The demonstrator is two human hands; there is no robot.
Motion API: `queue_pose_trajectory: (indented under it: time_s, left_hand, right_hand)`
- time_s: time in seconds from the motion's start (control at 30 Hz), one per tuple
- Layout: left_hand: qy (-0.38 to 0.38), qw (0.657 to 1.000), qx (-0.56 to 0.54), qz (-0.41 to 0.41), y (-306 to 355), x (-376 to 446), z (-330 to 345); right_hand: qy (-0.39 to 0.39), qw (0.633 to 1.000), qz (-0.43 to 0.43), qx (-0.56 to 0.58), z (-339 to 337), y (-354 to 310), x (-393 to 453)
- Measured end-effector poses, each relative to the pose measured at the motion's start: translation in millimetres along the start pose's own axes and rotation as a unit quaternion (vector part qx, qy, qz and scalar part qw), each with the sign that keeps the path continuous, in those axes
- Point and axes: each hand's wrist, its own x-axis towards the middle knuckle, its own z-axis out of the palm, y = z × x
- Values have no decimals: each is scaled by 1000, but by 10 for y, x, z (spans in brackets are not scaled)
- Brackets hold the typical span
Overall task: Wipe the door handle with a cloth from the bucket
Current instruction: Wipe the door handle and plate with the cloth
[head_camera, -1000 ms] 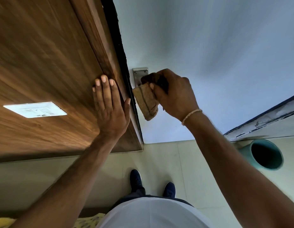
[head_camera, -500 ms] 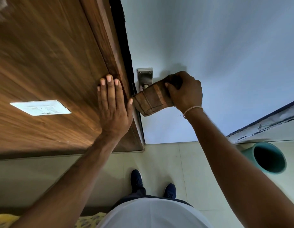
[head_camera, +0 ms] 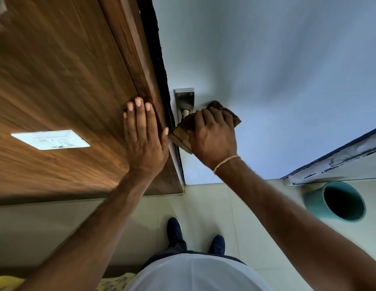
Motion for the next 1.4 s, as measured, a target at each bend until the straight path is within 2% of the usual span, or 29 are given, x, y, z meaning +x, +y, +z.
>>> queue_pose_trajectory:
  time_s: [0.07, 0.23, 0.37, 0.47, 0.57, 0.67, 0.77, 0.87, 1.0, 1.07, 1.13, 1.3, 1.4]
  left_hand:
    - [-2, 1000, 0, 0, -3, -1, -3]
    - [-9, 1000, 0, 6, -31, -13, -31]
    - [-7, 1000, 3, 6, -26, -8, -30]
    - [-11, 1000, -4, 1, -10, 0, -30]
    - [-13, 1000, -6, 11, -40, -5, -45]
    - [-14, 1000, 0, 20, -65, -10, -47]
    - [-12, 1000, -7, 16, -52, -16, -50]
    - [-15, 1000, -11, 20, -57, -10, -54]
    - [-18, 1000, -10, 21, -61, -6, -51]
    - [-18, 1000, -14, 13, -42, -13, -47]
    - [-19, 1000, -16, 9, -35, -21, -47]
    - [-27, 1000, -12, 7, -29, -9, -83]
    - [-37, 999, -23, -9, 18, -6, -123]
  right_hand:
    - [7, 1000, -18, 2, 60, -20, -2]
    - [99, 995, -27, 13, 134, 490, -67]
    - [95, 995, 4, -14, 122, 403, -64]
    - [80, 996, -32, 10, 167, 32, 52]
    - [82, 995, -53, 25, 148, 129, 85]
    - [88, 996, -17, 29, 108, 377, 21]
    - [66, 997, 5, 45, 112, 271, 17]
    - [52, 992, 35, 108, 73, 246, 37]
    - [13, 967, 185, 173, 16, 371, 2]
    - [-5, 931, 271, 246, -11, 381, 10]
    - [-13, 868, 348, 354, -47, 390, 20]
    - [-21, 626, 490, 606, 4, 343, -30]
    - [1, 536, 513, 671, 46, 278, -104]
